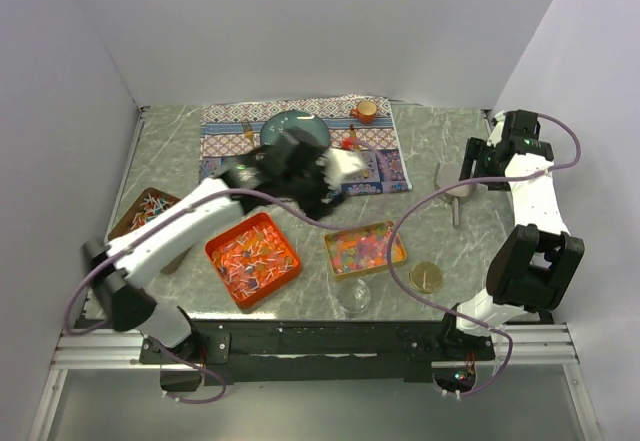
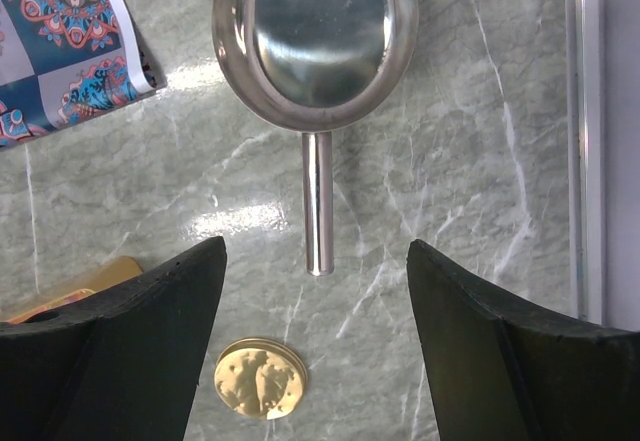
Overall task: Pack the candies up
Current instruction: Move the storage box to the center of the board.
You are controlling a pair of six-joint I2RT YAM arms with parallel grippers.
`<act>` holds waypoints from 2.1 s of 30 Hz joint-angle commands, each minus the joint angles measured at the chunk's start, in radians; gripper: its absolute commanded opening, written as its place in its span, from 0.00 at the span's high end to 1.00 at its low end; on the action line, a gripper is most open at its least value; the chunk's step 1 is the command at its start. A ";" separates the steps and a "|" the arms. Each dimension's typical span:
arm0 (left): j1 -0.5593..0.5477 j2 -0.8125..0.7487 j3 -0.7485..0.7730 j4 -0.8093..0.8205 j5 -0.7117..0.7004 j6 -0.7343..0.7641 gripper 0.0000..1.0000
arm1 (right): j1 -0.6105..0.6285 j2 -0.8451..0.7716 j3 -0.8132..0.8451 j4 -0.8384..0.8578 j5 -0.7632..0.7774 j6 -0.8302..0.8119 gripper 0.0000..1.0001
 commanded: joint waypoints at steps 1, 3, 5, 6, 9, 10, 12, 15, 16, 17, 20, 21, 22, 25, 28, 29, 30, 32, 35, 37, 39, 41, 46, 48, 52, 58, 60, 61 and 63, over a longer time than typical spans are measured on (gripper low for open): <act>0.138 -0.090 -0.223 -0.056 -0.019 -0.055 0.27 | -0.008 -0.038 0.016 0.006 -0.011 0.010 0.20; 0.178 -0.131 -0.286 -0.070 0.005 0.004 0.36 | -0.008 -0.043 0.001 0.015 -0.008 0.008 0.19; 0.181 -0.144 -0.381 -0.073 0.007 0.061 0.59 | -0.008 -0.044 -0.010 0.025 -0.006 0.010 0.19; 0.184 -0.150 -0.416 -0.064 0.004 0.071 0.71 | -0.008 -0.044 -0.014 0.031 -0.003 0.010 0.19; 0.198 -0.130 -0.554 -0.004 0.001 0.091 0.99 | -0.008 -0.037 -0.027 0.038 -0.006 0.010 0.18; 0.200 -0.115 -0.593 0.028 -0.007 0.095 0.99 | -0.009 -0.036 -0.025 0.040 -0.006 0.010 0.18; 0.209 -0.063 -0.610 0.071 -0.008 0.103 0.99 | -0.008 -0.035 -0.022 0.040 -0.003 0.008 0.18; 0.210 0.009 -0.584 0.138 0.009 0.109 0.99 | -0.008 -0.041 -0.022 0.037 0.003 0.002 0.18; 0.209 0.023 -0.573 0.155 0.009 0.106 0.99 | -0.006 -0.041 -0.024 0.037 0.005 0.000 0.18; 0.209 0.052 -0.561 0.186 0.019 0.109 0.99 | -0.008 -0.046 -0.027 0.034 0.006 -0.003 0.18; 0.201 0.123 -0.509 0.252 0.033 0.118 0.99 | -0.008 -0.061 -0.048 0.043 0.011 -0.007 0.18; 0.195 0.146 -0.475 0.263 0.032 0.124 0.99 | -0.006 -0.069 -0.062 0.048 0.012 -0.007 0.18; 0.190 0.169 -0.451 0.269 0.030 0.132 0.99 | -0.008 -0.075 -0.067 0.049 0.012 -0.009 0.18; 0.187 0.253 -0.357 0.290 0.042 0.141 0.99 | -0.008 -0.087 -0.080 0.052 0.015 -0.012 0.17; 0.181 0.322 -0.267 0.281 0.059 0.137 0.99 | -0.009 -0.093 -0.087 0.055 0.021 -0.020 0.17; 0.177 0.348 -0.248 0.281 0.062 0.132 0.99 | -0.009 -0.095 -0.090 0.057 0.023 -0.021 0.17; 0.175 0.359 -0.215 0.293 0.058 0.126 0.99 | -0.009 -0.095 -0.091 0.060 0.023 -0.021 0.17; 0.173 0.397 -0.178 0.301 0.050 0.082 0.99 | -0.011 -0.095 -0.093 0.061 0.023 -0.021 0.17; 0.184 0.460 -0.052 0.274 0.019 -0.029 0.99 | -0.014 -0.095 -0.094 0.066 0.020 -0.023 0.16; 0.196 0.482 -0.013 0.247 0.035 -0.104 0.99 | -0.012 -0.092 -0.094 0.066 0.020 -0.023 0.16; 0.198 0.488 0.005 0.244 0.047 -0.142 0.99 | -0.014 -0.092 -0.102 0.071 0.020 -0.024 0.16; 0.198 0.459 0.026 0.240 0.064 -0.155 0.99 | -0.014 -0.092 -0.103 0.071 0.018 -0.026 0.16; 0.212 0.326 0.157 0.084 0.114 -0.109 0.87 | -0.017 -0.089 -0.100 0.066 0.017 -0.030 0.16; 0.224 0.274 0.174 -0.056 0.241 -0.027 0.71 | -0.017 -0.082 -0.097 0.066 0.014 -0.030 0.16; 0.328 0.072 0.039 -0.107 0.201 -0.049 0.38 | -0.019 -0.070 -0.082 0.071 0.006 -0.029 0.16; 0.731 0.002 -0.136 -0.154 -0.004 -0.095 0.25 | -0.019 -0.064 -0.047 0.066 0.001 -0.036 0.15; 0.811 0.020 -0.144 -0.181 -0.020 -0.020 0.28 | -0.019 -0.063 -0.044 0.063 0.003 -0.040 0.15; 0.865 0.022 -0.174 -0.181 -0.025 0.006 0.30 | -0.019 -0.060 -0.045 0.062 0.003 -0.040 0.15; 0.884 0.008 -0.226 -0.162 -0.024 0.088 0.32 | -0.019 -0.059 -0.051 0.063 0.001 -0.043 0.15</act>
